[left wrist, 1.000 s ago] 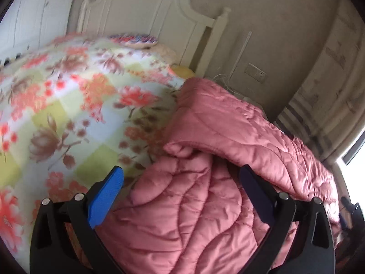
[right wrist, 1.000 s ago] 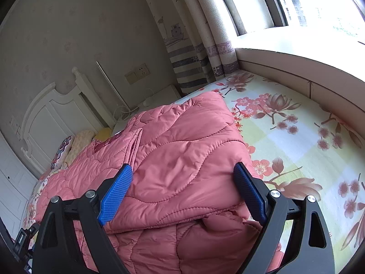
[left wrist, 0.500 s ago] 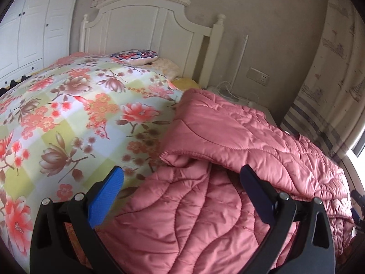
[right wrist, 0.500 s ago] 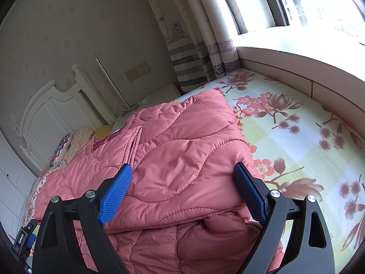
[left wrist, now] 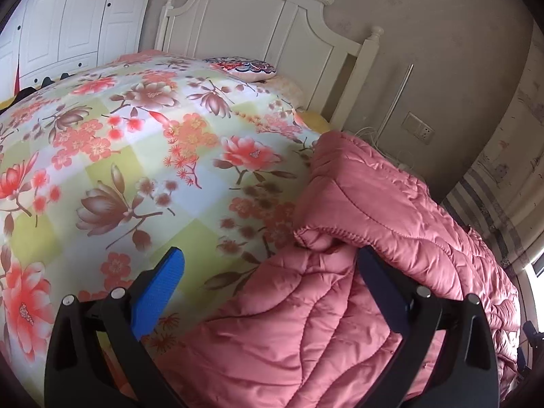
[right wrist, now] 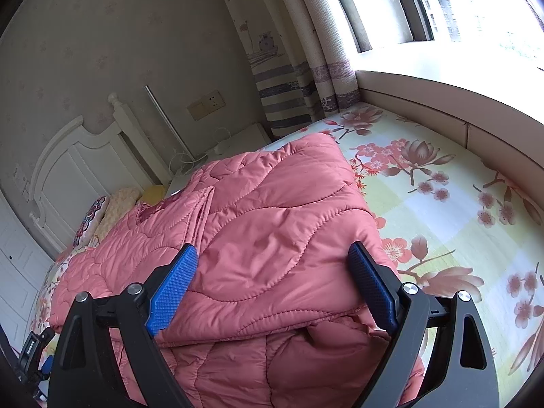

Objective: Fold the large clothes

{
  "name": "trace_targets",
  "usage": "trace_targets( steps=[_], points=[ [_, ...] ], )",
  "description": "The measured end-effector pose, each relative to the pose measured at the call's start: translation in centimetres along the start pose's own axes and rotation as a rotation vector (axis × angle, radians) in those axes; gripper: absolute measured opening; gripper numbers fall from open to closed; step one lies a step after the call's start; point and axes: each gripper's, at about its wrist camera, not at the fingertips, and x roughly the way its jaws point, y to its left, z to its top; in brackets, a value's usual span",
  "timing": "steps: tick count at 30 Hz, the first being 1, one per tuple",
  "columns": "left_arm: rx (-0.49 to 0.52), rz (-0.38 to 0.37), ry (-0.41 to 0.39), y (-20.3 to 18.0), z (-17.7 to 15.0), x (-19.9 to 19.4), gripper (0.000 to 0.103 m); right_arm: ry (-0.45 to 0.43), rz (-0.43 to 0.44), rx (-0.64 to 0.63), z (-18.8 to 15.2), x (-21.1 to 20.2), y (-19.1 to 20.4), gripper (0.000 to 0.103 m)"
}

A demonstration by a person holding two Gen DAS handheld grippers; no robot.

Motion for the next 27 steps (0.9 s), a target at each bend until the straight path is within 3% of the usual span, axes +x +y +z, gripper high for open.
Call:
trace_targets(
  steps=[6,12,14,16,17,18,19,21,23,27],
  points=[
    [-0.023,0.048,0.017,0.9,-0.2,-0.2,0.101,-0.001,0.038,-0.084,0.1,-0.5,1.6,0.085],
    [-0.014,0.099,0.057,2.4,-1.0,-1.0,0.101,0.262,0.159,-0.104,0.0,2.7,5.5,0.073],
    [-0.03,0.101,0.059,2.9,-1.1,-1.2,0.101,0.289,0.165,-0.095,0.0,3.6,6.6,0.066],
    [-0.041,0.101,0.073,3.3,-1.1,-1.0,0.101,0.284,0.151,-0.141,0.0,4.2,8.5,0.059],
    [-0.041,0.102,0.079,3.4,-1.1,-0.9,0.101,0.272,0.133,-0.169,0.1,4.4,9.4,0.048],
    [-0.037,0.103,0.083,3.3,-1.1,-0.8,0.101,0.262,0.123,-0.179,0.2,4.4,9.9,0.02],
    [-0.033,0.105,0.086,3.2,-1.1,-0.7,0.101,0.229,0.109,-0.188,0.6,3.7,10.2,0.016],
    [-0.025,0.106,0.089,3.0,-1.1,-0.7,0.101,0.131,0.092,-0.236,1.4,1.4,10.8,0.014],
    [-0.024,0.109,0.097,2.9,-1.1,-0.5,0.101,0.091,0.071,-0.254,1.9,-0.1,10.6,0.014],
    [-0.021,0.107,0.111,2.9,-1.1,-0.2,0.101,0.105,0.022,-0.207,2.2,0.2,7.2,0.014]
  ],
)
